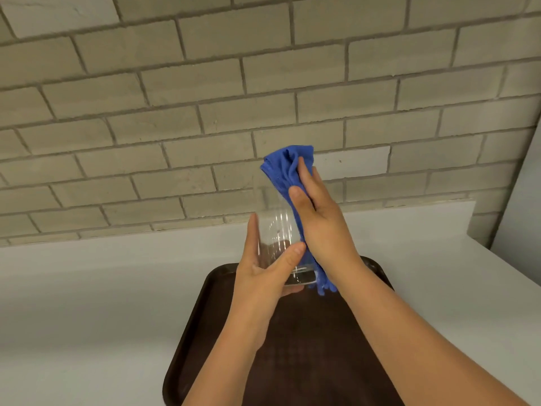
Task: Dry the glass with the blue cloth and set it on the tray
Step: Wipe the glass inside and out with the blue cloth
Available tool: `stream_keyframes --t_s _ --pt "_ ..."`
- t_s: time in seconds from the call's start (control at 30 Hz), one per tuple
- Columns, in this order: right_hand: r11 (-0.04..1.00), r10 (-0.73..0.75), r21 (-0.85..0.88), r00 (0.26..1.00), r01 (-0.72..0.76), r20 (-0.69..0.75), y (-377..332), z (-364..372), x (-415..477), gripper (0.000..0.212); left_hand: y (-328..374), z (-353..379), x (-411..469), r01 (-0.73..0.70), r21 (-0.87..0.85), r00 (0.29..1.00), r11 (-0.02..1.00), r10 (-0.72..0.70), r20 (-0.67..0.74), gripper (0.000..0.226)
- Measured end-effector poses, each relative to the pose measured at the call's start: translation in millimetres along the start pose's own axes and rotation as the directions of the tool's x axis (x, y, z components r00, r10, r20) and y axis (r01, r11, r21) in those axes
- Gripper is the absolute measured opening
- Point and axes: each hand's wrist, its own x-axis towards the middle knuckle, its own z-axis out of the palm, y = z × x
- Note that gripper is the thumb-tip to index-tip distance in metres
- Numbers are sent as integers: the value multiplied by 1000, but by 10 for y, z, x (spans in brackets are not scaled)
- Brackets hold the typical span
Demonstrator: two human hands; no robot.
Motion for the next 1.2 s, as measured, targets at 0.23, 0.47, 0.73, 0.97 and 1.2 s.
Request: stream_keyframes --t_s 0.23,0.47,0.73,0.97,1.2 --pt "996 0 90 999 -4 45 143 138 -327 36 -113 -105 137 58 -146 996 988 -47 78 89" --pt "989 -14 -148 998 22 58 144 45 -125 43 -229 -54 103 215 -370 969 904 -148 200 89" --pt "972 231 49 973 -230 -11 246 5 -136 44 -360 -57 14 302 -471 952 829 -233 200 104" --pt "979 178 110 983 -172 -50 261 59 -591 34 -340 -122 -6 217 -355 967 909 -151 204 77" --pt "999 41 25 999 -41 -12 285 1 -591 41 -299 -71 -17 43 -33 999 999 -43 11 96"
